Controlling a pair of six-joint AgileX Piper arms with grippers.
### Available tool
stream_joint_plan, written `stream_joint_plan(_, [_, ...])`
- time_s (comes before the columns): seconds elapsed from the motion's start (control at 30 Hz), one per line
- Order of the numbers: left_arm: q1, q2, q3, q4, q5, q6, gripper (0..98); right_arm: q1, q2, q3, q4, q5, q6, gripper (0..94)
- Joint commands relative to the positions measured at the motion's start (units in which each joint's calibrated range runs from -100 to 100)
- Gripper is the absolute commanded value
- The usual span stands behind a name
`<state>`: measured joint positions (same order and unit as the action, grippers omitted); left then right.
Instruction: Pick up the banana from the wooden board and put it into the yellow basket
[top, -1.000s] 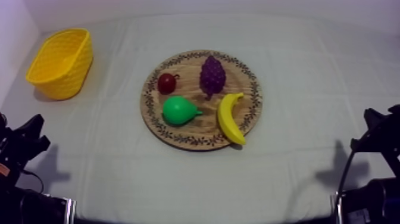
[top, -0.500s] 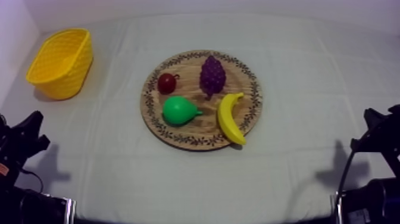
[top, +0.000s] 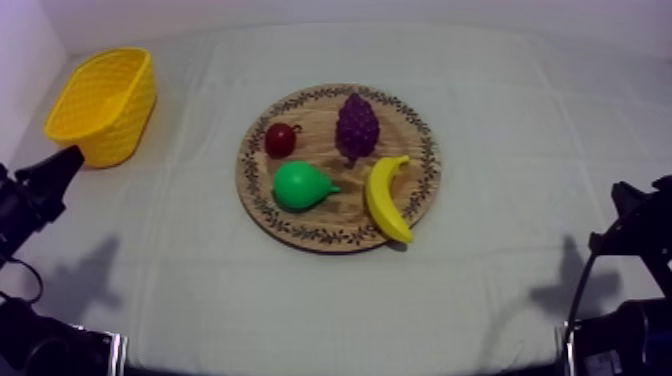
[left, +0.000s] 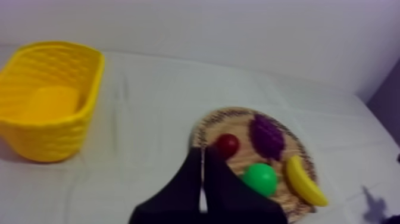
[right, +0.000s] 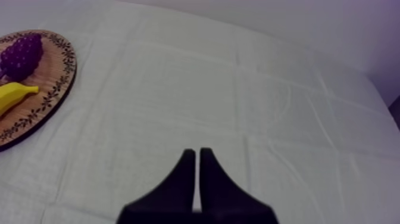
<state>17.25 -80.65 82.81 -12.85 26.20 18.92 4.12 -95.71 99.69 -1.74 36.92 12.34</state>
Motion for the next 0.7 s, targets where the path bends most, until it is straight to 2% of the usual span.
stream_joint_plan(0.0, [5.7, 4.5, -8.4, -0.4, 3.9, 4.4, 0.1, 0.0, 0.0, 0.0, 0.0, 0.0, 0.0, 0.6])
stream_joint_plan(0.1, [9.8, 8.5, -15.4, -0.69, 7.7, 6.4, 0.1, 0.0, 0.0, 0.0, 0.0, 0.0, 0.0, 0.6])
stream_joint_plan(0.23, [14.7, 14.3, -22.8, -0.97, 9.4, 8.3, 0.1, 0.0, 0.0, 0.0, 0.0, 0.0, 0.0, 0.6])
stream_joint_plan(0.43, [20.9, 24.5, -34.9, -0.45, 17.2, 10.9, 0.1, 0.0, 0.0, 0.0, 0.0, 0.0, 0.0, 0.6])
stream_joint_plan(0.67, [26.3, 38.2, -46.3, 0.66, 23.2, 14.2, 0.1, 0.0, 0.0, 0.0, 0.0, 0.0, 0.0, 0.6])
